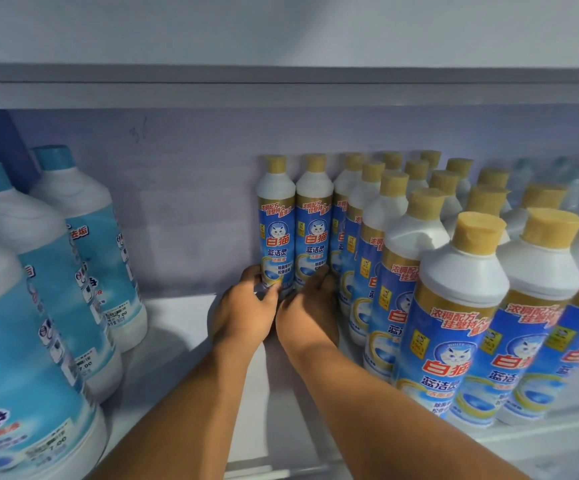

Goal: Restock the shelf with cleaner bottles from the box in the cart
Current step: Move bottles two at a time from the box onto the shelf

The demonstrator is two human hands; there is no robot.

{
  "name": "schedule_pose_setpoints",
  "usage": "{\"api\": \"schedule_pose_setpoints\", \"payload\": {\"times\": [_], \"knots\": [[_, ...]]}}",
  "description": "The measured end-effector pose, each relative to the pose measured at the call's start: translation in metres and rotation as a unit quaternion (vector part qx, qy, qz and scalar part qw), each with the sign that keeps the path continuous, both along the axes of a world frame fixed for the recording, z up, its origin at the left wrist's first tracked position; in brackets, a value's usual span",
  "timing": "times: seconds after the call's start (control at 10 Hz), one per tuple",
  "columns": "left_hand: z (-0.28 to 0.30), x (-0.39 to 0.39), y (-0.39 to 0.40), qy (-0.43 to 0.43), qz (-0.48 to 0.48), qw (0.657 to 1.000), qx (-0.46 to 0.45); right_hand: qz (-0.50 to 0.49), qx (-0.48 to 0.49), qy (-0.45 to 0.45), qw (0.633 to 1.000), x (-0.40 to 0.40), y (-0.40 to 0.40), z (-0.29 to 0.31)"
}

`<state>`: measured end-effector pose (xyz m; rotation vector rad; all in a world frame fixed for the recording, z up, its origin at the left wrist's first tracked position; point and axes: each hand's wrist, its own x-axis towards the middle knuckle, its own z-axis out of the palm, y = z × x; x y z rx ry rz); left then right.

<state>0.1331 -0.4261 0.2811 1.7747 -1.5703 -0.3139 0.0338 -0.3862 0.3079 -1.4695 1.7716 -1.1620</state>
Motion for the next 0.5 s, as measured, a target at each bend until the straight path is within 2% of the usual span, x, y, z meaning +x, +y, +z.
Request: {"api": "schedule_pose_setpoints", "payload": {"times": [0.1,0.2,0.4,0.5], "knots": [[0.003,-0.001,0.002,0.002,0.003,1.000,0.010,-0.004,0.024,-0.008,1.000,-0.004,0.001,0.003],[0.009,-0.002,0.006,0.025,0.000,0.999,0.021,0.023,0.080,0.050,0.995,-0.004,0.010,0.011],[0.026,0.010,0.038,0.024,-0.073,0.989,0.126,0.093,0.152,0.219,0.959,-0.005,0.053,0.034],[0.032,0.024,0.077,-0.142,-0.082,0.968,0.192,0.136,0.145,0.271,0.942,-0.008,0.087,0.048]]}}
